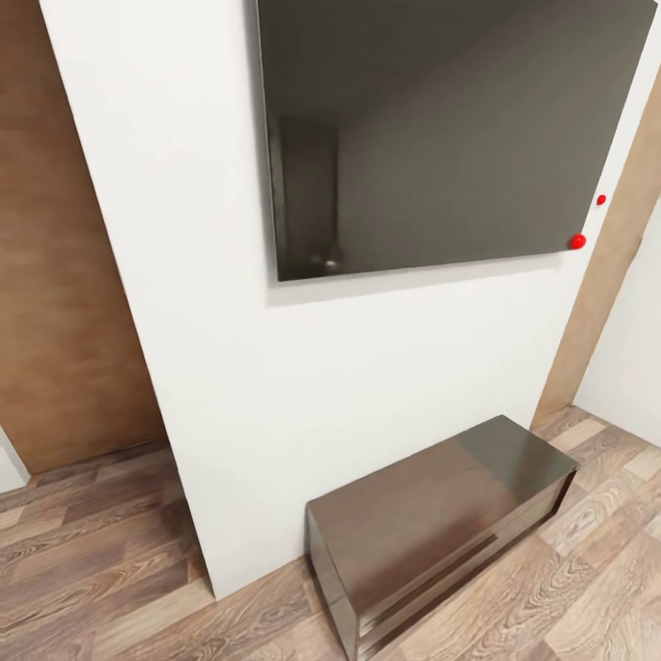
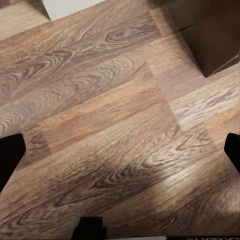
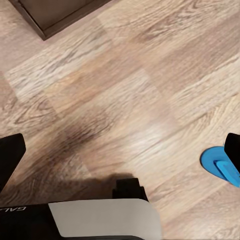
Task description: In the bedroom, move the book from the bed onto either nightstand, and place the two sandals side by side next to the bed.
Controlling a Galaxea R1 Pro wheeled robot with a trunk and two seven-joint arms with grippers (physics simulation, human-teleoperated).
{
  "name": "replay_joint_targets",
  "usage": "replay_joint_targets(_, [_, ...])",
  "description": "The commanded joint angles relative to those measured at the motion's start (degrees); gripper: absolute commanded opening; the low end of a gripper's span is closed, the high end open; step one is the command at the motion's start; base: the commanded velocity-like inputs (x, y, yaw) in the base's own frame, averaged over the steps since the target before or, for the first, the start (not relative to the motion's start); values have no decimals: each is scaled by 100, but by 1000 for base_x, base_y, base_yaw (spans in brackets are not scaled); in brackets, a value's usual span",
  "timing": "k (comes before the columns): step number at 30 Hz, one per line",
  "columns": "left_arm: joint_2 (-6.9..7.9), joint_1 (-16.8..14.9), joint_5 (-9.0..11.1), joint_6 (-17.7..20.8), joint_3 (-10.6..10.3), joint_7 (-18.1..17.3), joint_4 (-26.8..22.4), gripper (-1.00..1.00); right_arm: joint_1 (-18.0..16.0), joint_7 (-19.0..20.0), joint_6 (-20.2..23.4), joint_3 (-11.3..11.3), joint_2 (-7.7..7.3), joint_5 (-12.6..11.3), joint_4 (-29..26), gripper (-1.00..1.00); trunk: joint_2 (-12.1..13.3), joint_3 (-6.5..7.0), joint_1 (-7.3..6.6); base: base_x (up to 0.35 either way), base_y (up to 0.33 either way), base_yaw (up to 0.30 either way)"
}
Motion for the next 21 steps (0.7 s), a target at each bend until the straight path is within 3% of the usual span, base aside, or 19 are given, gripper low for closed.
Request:
replay_joint_targets(1, [-4, -1, -4, -11, 12, -1, -2, 100, -3, -1, -11, -10, 2, -1, 1, 100, -2, -5, 3, 315, 1, 0])
replay_joint_targets(7, [-4, -1, -4, -11, 12, -1, -2, 100, -3, -1, -11, -4, 2, 6, 1, 100, -2, -5, 3, 306, 0, 0])
replay_joint_targets(14, [-4, -1, -4, -10, 12, -1, -5, 100, -3, -1, -11, -2, 2, 6, 1, 100, -2, -5, 3, 116, 7, 0])
replay_joint_targets(21, [-4, -1, -4, -11, 12, -1, -3, 100, -3, -1, -11, -2, 2, 7, 1, 100, -2, -5, 3, 265, 53, 0])
